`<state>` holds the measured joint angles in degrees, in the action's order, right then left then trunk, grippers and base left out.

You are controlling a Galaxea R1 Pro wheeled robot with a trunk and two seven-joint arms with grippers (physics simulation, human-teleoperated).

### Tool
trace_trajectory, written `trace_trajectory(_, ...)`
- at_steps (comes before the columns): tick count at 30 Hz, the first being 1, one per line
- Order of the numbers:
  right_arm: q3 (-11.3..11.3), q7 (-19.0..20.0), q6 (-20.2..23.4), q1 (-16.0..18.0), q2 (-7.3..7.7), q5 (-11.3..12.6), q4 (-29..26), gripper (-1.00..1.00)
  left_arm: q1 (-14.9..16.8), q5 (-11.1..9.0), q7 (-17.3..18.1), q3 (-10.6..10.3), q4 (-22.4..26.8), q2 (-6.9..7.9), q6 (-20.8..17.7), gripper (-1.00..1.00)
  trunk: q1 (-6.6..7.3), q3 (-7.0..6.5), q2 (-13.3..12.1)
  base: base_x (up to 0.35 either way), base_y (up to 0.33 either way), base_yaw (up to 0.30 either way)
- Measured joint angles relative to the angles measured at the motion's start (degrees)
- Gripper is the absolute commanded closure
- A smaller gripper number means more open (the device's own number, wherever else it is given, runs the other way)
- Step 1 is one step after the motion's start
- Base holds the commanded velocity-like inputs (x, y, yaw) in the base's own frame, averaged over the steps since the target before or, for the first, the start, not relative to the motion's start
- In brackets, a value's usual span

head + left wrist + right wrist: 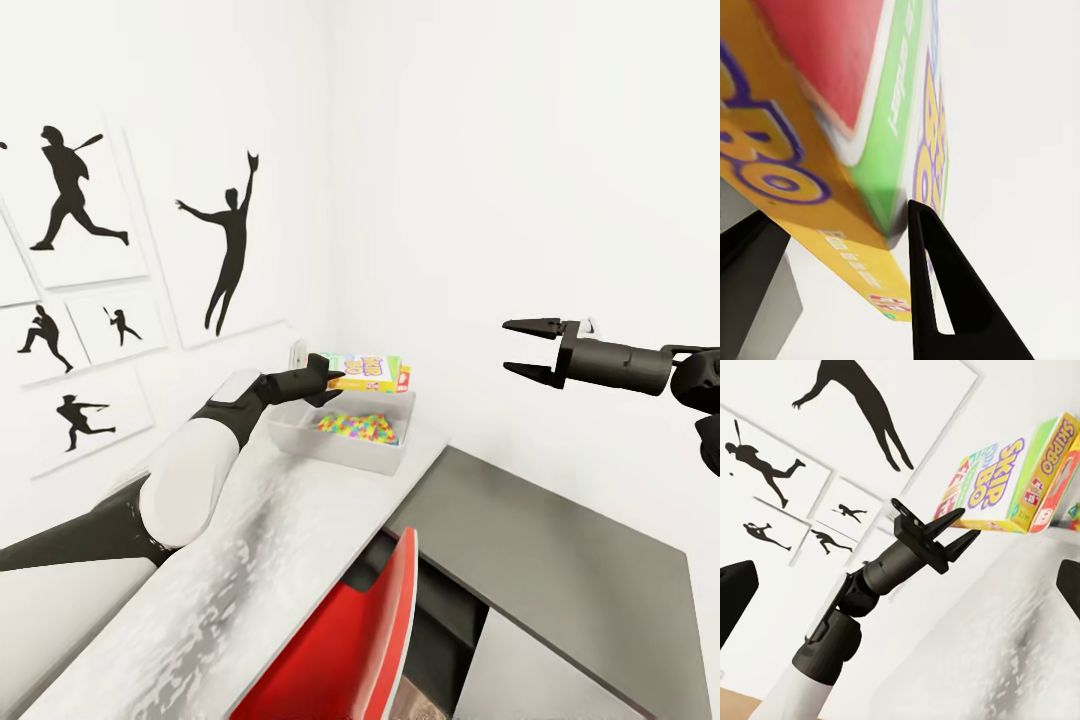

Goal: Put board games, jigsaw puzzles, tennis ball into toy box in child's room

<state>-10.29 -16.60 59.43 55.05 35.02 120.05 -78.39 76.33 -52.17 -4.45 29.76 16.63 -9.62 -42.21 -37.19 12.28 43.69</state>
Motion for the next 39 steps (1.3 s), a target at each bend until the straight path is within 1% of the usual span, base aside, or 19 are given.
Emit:
trace_trajectory(13,0.0,0.0,-0.18,-0.02,-0.03,0.0,-0.03,-1.0,-0.02,-0.03,0.0,0.0,0.02,0.0,0.04,1.0,0.0,1.23,0.0,0.02,0.003,0.0)
trace_trajectory(15,0.0,0.0,-0.18,-0.02,-0.24,0.0,-0.01,-1.0,-0.05,0.0,0.0,0.0,0.04,0.0,0.01,1.0,0.0,1.41,0.0,0.002,0.0,0.0)
trace_trajectory(16,0.03,-0.02,-0.13,-0.02,-0.68,-0.03,0.07,-1.0,-0.06,-0.03,0.0,0.0,0.04,0.0,0.01,1.0,0.0,1.51,0.0,0.001,0.0,0.0)
trace_trajectory(19,0.07,-0.06,0.01,-0.02,-1.3,-0.08,0.35,-1.0,-0.06,0.03,0.0,0.0,0.05,0.0,0.04,1.0,0.0,1.79,0.0,0.0,0.0,0.0)
trace_trajectory(24,0.08,-0.09,0.08,-0.02,-1.59,-0.1,0.92,-1.0,-0.06,0.03,0.0,0.0,0.05,0.01,0.03,1.0,0.0,2.26,0.0,0.016,0.005,0.0)
trace_trajectory(29,0.09,-0.15,0.08,-0.02,-1.59,-0.1,1.05,-1.0,-0.08,0.04,0.0,0.0,0.05,0.07,-0.06,1.0,0.01,2.73,0.01,0.092,0.052,0.0)
trace_trajectory(39,0.03,-0.17,-0.01,0.01,-1.66,-0.09,1.11,-1.0,-0.09,0.02,0.0,0.0,0.05,0.01,-0.09,1.0,0.0,3.67,0.01,0.01,0.005,0.0)
